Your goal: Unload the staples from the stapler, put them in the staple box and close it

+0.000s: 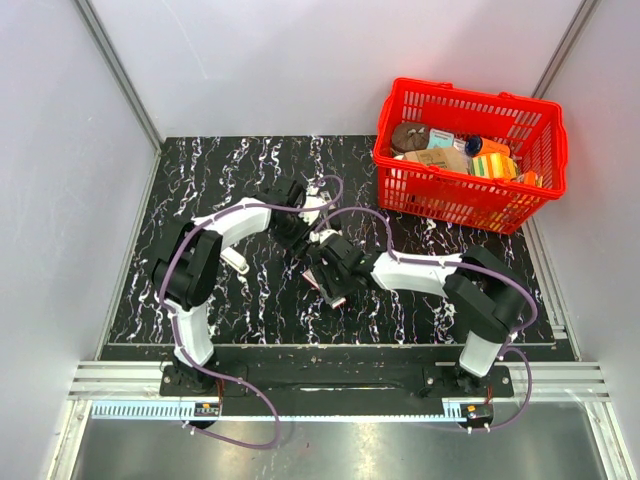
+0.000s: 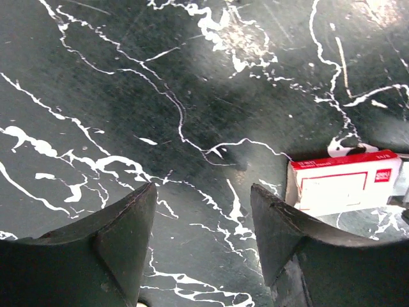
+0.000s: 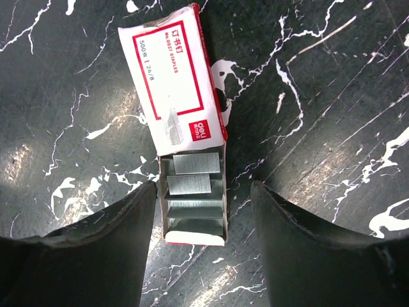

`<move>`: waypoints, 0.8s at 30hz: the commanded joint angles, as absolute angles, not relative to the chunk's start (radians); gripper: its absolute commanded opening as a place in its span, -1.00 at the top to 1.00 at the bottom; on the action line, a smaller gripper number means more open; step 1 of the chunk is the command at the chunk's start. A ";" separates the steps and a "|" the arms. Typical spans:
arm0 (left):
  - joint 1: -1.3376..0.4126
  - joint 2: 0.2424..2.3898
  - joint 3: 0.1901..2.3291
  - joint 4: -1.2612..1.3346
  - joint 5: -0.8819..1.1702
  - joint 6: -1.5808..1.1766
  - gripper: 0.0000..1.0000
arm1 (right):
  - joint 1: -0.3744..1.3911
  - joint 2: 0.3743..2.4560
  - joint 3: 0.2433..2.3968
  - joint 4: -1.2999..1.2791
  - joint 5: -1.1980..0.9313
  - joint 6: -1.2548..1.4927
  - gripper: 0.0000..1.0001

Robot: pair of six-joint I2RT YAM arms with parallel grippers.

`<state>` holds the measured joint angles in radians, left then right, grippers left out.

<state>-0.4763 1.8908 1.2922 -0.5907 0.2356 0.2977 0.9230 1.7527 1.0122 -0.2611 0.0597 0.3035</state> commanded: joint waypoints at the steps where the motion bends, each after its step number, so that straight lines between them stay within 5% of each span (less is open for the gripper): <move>1: -0.477 1.917 1.348 -0.586 0.150 0.262 -0.29 | 0.951 1.769 1.042 -0.313 0.087 0.273 -0.33; 24: -0.560 1.948 1.315 -0.581 0.164 0.278 -0.27 | 0.999 1.821 1.109 -0.364 0.140 0.247 -0.10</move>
